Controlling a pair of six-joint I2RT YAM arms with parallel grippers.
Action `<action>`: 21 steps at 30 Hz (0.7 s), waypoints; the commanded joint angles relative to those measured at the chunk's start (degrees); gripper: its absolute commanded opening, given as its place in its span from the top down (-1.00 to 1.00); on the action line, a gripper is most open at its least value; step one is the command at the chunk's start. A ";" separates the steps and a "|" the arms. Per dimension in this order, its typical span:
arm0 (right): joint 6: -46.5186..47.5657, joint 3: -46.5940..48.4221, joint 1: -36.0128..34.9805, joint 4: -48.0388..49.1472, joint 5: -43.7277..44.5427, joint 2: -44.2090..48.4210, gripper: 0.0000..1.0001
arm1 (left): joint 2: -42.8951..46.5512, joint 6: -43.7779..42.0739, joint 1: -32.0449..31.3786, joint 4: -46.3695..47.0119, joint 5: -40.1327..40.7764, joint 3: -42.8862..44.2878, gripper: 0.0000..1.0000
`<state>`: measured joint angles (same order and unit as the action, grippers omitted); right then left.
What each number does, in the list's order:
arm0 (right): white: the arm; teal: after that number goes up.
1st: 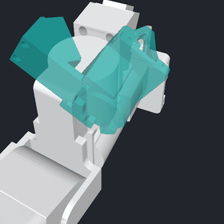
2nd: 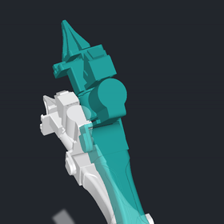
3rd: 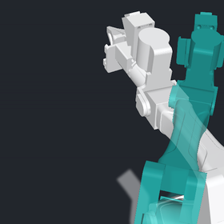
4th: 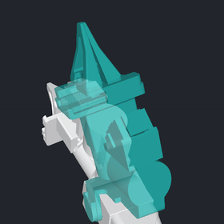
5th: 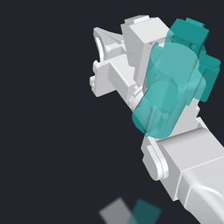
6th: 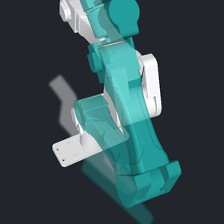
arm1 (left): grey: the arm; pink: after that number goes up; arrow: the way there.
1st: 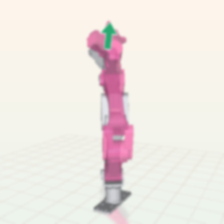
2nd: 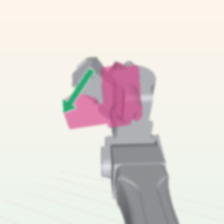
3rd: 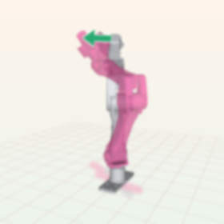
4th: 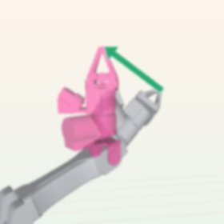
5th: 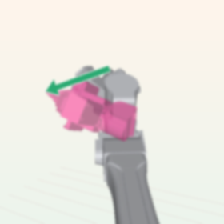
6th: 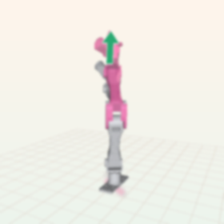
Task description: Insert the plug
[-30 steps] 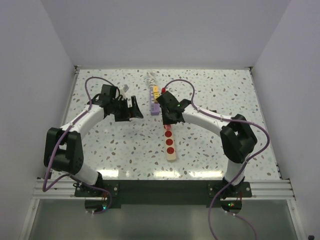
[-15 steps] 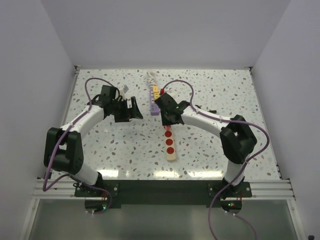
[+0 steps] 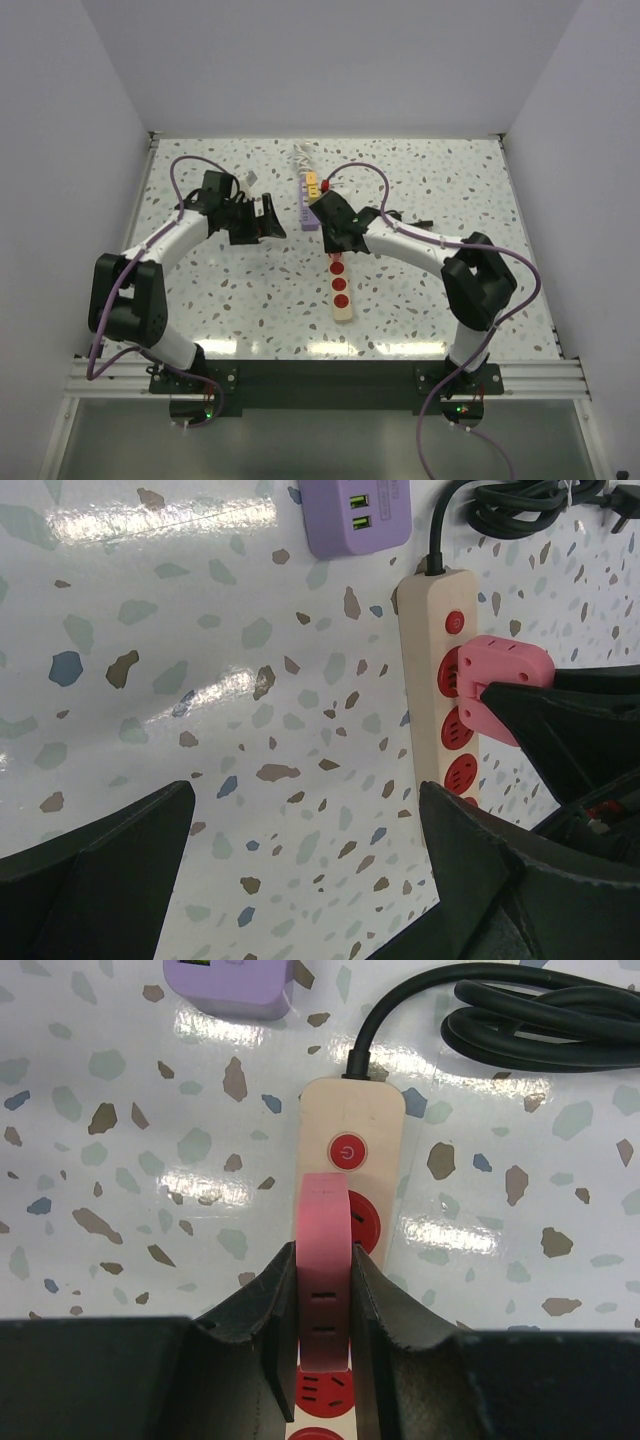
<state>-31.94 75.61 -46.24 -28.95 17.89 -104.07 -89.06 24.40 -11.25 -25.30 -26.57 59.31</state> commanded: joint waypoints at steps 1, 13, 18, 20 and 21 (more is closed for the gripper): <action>-1.98 -4.51 -1.84 -5.51 -5.14 -4.47 1.00 | -0.59 -1.11 0.79 2.10 -1.03 0.98 -1.00; -2.42 -8.46 -2.01 -4.10 -6.73 -5.88 1.00 | -1.65 -1.02 0.87 2.01 -1.29 2.65 -1.00; -2.77 -10.66 -2.10 -3.22 -7.69 -6.41 1.00 | -1.91 -1.02 0.96 2.10 -1.29 2.92 -1.00; -2.77 -12.24 -2.10 -2.70 -7.61 -6.06 1.00 | -1.82 -1.11 0.96 2.18 -1.29 2.74 -1.00; -2.95 -12.94 -2.10 -2.43 -7.61 -5.71 1.00 | -1.74 -1.20 0.96 2.18 -1.29 2.65 -1.00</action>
<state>-32.58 69.76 -46.54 -21.19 19.07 -103.48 -90.91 24.38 -10.90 -25.28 -26.85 60.14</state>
